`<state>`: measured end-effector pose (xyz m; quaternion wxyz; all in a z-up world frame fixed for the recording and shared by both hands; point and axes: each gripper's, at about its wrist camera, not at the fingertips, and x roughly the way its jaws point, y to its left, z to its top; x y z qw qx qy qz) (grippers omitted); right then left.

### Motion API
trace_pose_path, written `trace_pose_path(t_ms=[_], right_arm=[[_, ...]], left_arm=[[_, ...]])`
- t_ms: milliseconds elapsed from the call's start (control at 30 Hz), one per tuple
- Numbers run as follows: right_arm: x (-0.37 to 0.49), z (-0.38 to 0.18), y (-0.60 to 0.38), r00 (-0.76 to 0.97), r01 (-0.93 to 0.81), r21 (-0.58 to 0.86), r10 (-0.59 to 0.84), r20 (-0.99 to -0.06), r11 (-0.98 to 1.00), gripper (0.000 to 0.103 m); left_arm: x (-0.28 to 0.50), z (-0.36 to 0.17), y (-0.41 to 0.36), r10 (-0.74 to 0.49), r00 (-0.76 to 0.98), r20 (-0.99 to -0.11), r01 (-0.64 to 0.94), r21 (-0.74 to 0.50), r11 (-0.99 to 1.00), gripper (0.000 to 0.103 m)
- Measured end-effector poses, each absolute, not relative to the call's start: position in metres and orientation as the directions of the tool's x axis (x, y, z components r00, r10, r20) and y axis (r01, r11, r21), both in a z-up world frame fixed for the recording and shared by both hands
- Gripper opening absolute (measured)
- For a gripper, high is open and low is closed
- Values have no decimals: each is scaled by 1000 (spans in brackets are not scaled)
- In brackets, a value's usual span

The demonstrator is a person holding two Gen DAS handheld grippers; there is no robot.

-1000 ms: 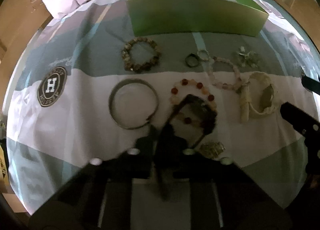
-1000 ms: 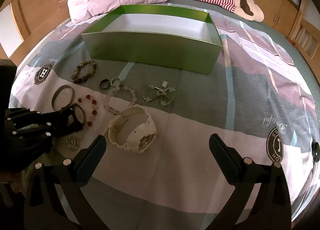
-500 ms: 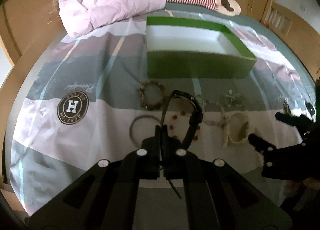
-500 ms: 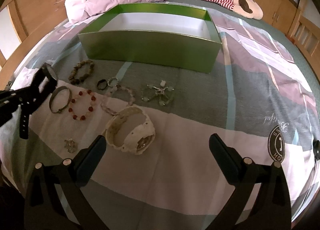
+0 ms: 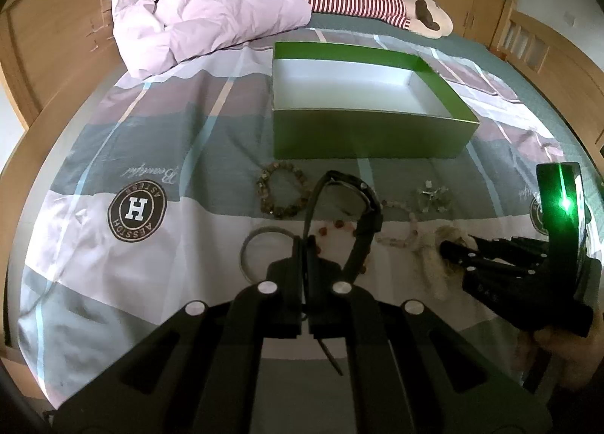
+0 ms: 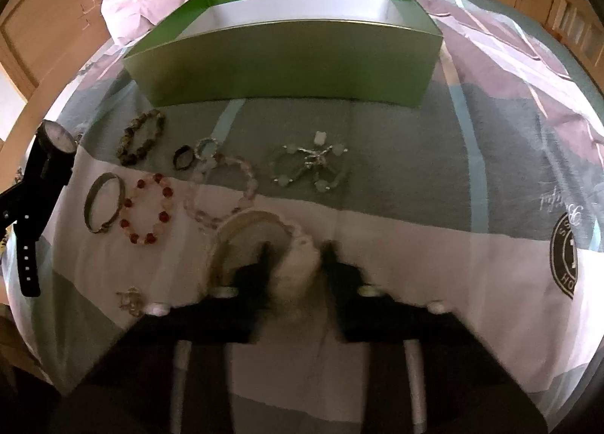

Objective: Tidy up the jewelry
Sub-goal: 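Carry the black watch into the green box with left tool while right drops white watch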

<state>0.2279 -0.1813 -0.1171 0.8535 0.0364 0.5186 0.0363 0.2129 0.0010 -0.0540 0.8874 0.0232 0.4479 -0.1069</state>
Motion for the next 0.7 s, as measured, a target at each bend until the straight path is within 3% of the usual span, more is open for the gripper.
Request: trace_pose_path(t_ms=[500,700], right_arm=[[183,-6,-186,772,-72,65,97,-628,995,17],[170,29,-203,825,-43,97,91,-557,994,18]], left_arm=[[191,3,2,-250,675,-694,239,-115,964,2],[174,33,-13,-261,737,-623,268,-85,960,2]])
